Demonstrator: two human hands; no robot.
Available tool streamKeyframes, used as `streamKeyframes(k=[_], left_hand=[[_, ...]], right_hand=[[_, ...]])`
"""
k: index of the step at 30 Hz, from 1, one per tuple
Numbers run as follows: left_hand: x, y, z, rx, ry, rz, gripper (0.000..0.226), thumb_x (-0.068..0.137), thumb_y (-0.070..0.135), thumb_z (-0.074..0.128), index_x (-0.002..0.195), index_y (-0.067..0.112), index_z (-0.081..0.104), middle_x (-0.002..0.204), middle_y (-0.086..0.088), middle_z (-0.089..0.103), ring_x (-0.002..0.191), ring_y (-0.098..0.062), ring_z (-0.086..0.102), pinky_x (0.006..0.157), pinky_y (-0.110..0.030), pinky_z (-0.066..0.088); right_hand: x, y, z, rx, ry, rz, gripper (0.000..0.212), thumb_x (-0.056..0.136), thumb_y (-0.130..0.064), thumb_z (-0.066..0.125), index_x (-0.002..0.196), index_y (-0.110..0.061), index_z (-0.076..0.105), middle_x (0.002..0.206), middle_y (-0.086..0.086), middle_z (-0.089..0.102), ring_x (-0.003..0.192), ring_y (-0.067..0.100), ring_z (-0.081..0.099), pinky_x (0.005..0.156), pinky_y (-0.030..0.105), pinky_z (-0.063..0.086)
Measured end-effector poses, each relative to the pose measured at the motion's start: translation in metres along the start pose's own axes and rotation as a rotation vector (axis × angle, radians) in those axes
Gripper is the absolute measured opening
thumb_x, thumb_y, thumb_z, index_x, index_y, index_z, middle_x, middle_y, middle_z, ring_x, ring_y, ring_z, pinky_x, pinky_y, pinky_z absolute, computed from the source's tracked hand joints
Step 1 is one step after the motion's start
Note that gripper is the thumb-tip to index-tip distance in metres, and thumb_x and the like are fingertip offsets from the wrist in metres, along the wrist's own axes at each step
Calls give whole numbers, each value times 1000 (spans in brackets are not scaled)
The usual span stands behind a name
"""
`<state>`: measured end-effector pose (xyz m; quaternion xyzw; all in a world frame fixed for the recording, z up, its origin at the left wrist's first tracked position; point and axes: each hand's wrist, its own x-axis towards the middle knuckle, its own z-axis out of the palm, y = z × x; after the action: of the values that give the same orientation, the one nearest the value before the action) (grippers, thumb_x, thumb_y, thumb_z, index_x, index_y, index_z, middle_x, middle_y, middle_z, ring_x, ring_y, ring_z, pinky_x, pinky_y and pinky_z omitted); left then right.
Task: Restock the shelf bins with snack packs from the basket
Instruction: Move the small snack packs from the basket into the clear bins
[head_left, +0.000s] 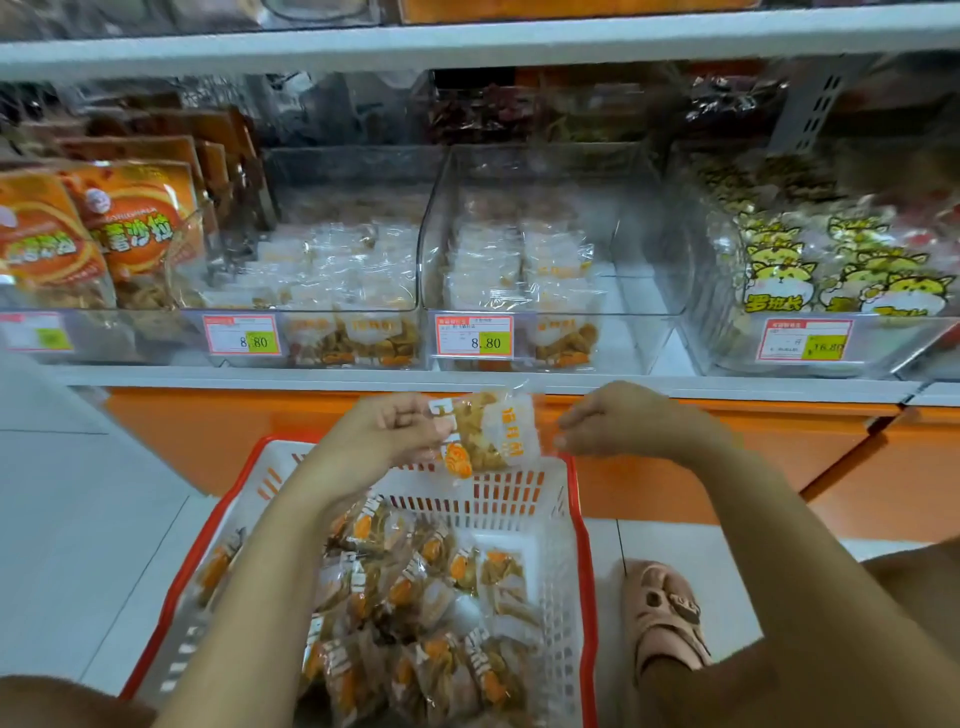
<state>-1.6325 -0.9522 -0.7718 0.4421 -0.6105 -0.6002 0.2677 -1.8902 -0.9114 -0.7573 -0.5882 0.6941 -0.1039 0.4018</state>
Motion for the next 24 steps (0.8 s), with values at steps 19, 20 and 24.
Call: streamKeyframes(k=[19, 20, 24], left_hand=[[120, 119, 73, -262, 119, 285, 8, 91, 4, 60, 84, 7, 62, 71, 0, 66, 64, -5, 63, 64, -16, 55], [131, 122, 75, -250, 124, 302, 8, 90, 3, 60, 84, 8, 63, 68, 2, 66, 62, -6, 64, 65, -20, 56], [182, 131, 78, 191, 275, 356, 20, 91, 24, 64, 102, 8, 65, 85, 4, 71, 88, -21, 65, 86, -36, 50]], right_hand=[[-11, -37, -138, 369, 268, -301, 43, 71, -14, 78, 105, 6, 61, 93, 11, 72, 75, 13, 70, 66, 23, 56], [-1, -37, -141, 352, 359, -279, 36, 74, -11, 78, 100, 9, 63, 85, 15, 70, 68, 16, 69, 60, 21, 55], [32, -38, -155, 148, 688, -138, 23, 72, -14, 80, 68, -1, 61, 63, 6, 60, 58, 20, 65, 48, 20, 48]])
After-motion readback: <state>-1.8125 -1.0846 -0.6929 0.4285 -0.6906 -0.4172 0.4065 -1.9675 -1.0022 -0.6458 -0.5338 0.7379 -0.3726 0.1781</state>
